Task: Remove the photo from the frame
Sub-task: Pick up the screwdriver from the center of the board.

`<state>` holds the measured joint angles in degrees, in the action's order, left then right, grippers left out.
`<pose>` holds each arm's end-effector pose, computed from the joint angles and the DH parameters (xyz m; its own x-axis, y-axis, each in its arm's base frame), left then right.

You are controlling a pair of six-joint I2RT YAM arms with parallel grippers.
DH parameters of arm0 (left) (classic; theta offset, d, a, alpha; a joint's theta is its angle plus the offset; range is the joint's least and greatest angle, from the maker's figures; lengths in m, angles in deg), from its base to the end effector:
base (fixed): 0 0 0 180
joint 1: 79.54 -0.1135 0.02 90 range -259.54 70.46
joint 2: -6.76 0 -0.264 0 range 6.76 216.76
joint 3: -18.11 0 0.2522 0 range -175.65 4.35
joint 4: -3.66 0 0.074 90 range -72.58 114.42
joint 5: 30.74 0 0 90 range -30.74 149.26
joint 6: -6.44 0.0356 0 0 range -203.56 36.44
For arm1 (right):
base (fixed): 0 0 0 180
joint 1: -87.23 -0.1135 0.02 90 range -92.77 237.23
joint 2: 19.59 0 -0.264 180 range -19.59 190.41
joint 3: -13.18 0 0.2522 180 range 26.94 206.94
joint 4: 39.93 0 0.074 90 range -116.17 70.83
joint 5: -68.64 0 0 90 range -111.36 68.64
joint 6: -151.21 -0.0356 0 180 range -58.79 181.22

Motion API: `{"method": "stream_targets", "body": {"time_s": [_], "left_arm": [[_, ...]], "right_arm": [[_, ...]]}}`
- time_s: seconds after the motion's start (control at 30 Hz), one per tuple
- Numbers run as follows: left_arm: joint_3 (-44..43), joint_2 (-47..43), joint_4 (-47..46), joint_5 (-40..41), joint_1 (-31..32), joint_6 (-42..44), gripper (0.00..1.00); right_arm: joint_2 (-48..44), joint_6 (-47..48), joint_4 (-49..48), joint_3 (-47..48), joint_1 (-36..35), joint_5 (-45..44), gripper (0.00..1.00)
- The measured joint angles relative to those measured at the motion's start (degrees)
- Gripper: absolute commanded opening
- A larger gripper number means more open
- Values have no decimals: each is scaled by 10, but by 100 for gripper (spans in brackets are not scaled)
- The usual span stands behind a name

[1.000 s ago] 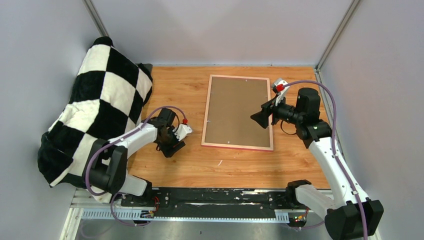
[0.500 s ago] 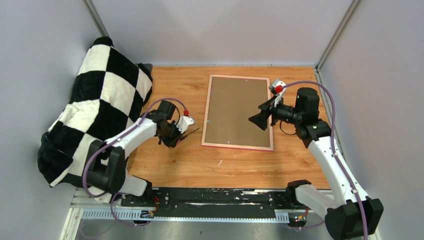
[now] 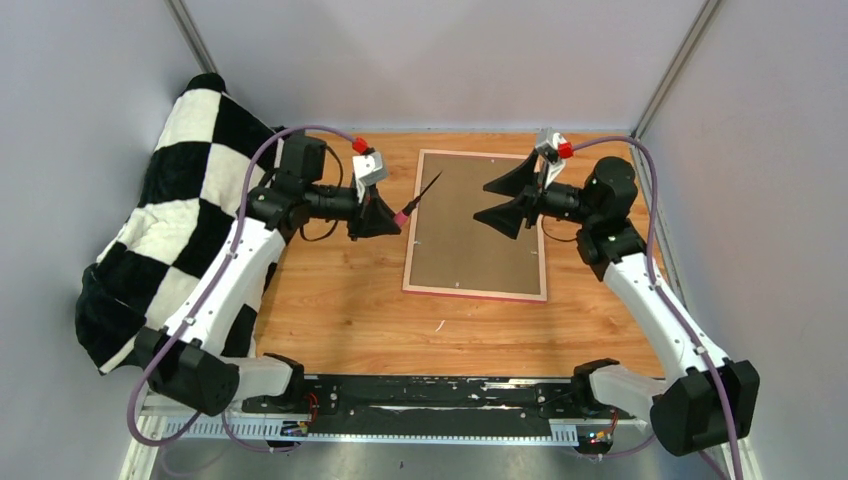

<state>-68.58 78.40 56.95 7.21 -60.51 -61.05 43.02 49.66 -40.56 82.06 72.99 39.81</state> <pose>0.2326 -0.1099 0.3702 -0.2396 0.3317 -0.9124 0.9501 0.2732 -0.1502 0.2247 0.0892 0.3864 -0.0784 0.0797 -0.9937 -0.9654 0.2424 0.0957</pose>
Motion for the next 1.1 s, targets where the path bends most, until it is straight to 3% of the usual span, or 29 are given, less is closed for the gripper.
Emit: {"method": "stream_targets", "body": {"time_s": [0.17,0.37,0.53,0.77,0.9,1.1], "left_arm": [[-40,61,-2,-101,21,-31,0],[-40,89,4,-151,55,-48,0],[-40,79,4,-162,60,-52,0],[-16,59,-6,-146,63,-61,0],[44,33,-74,-123,63,-116,0],[97,2,-163,-104,63,-189,0]], "right_arm": [[35,-93,-154,-14,-46,-5,76],[95,-177,-330,-60,-100,-21,73],[116,-182,-375,-82,-141,-28,71],[127,-179,-407,-94,-174,-30,54],[128,-176,-414,-100,-178,-38,40],[142,-168,-412,-100,-192,-44,37]]}}
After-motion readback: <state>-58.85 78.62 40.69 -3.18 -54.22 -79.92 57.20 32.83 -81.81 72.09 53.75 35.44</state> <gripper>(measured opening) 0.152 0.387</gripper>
